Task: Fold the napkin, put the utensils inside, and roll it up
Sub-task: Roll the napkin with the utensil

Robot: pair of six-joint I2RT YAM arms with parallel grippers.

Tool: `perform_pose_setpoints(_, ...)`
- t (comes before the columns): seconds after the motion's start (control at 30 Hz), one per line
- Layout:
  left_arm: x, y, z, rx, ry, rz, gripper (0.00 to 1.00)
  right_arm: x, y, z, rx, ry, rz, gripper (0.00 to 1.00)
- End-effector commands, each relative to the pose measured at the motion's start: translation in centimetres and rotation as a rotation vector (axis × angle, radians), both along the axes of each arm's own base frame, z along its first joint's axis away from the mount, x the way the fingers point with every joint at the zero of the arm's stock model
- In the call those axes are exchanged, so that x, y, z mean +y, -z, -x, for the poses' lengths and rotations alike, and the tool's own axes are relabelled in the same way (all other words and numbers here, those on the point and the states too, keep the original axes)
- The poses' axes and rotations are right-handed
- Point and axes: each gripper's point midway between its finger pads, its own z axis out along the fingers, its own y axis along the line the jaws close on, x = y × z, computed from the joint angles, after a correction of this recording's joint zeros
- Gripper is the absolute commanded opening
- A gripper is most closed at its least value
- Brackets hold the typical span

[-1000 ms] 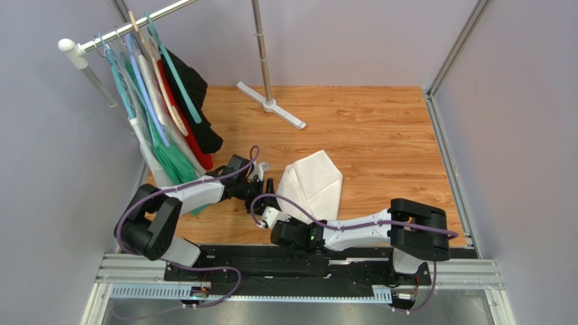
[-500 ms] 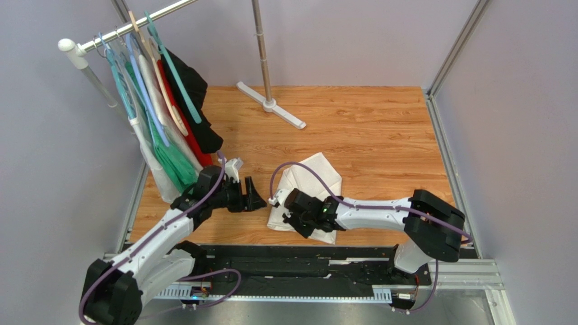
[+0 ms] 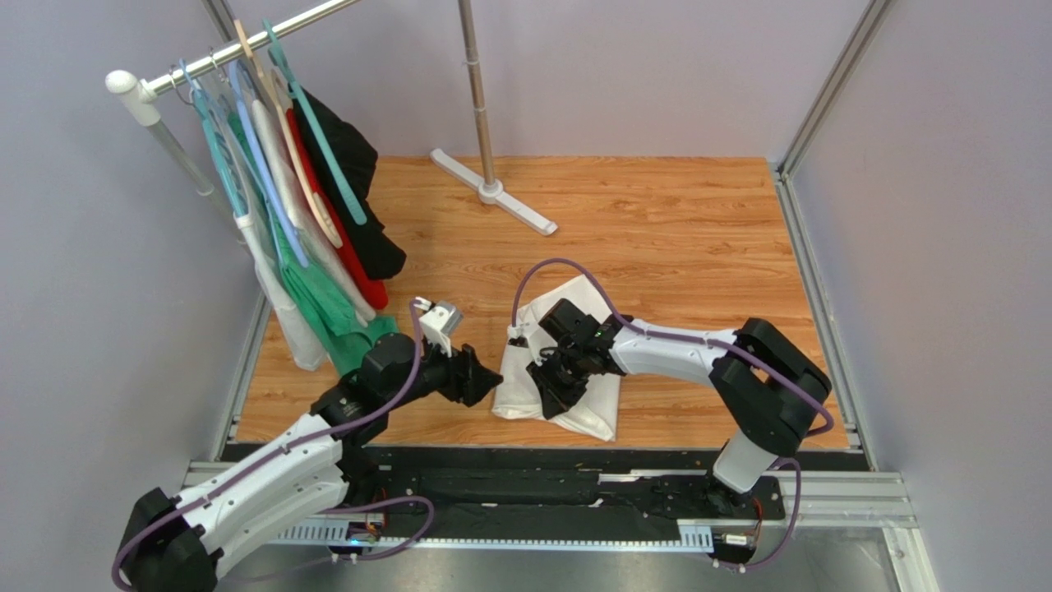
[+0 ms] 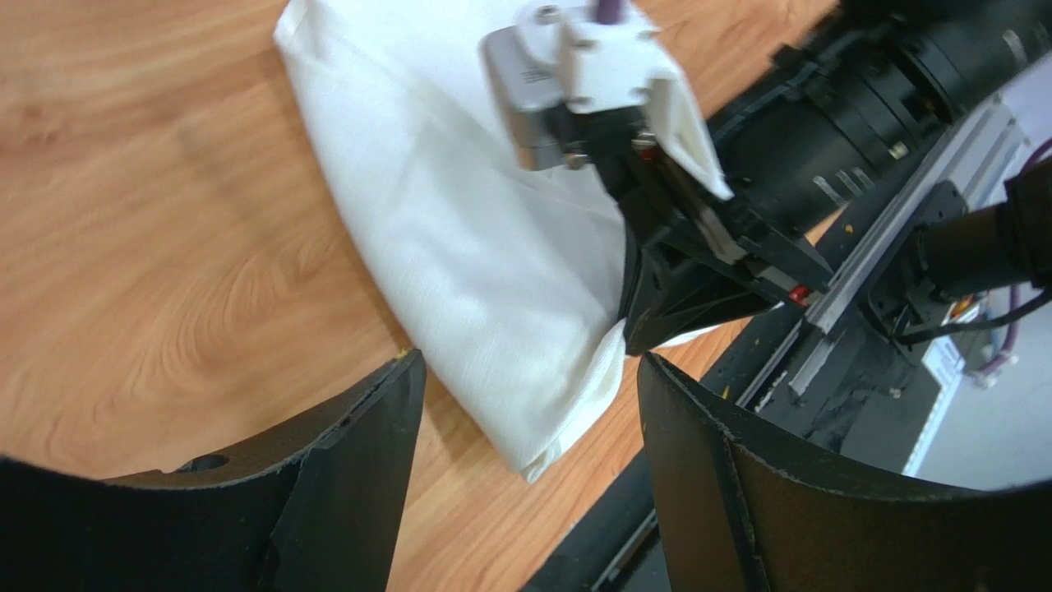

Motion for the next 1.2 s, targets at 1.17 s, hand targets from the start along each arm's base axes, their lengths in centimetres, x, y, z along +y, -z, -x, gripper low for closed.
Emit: perform_pose_setpoints(1.17, -10.4, 4.7, 1.3, -0.297, 0.548, -0.282, 0.73, -0.2, -1.9, -1.7, 0.344, -0.016, -0.176, 0.0)
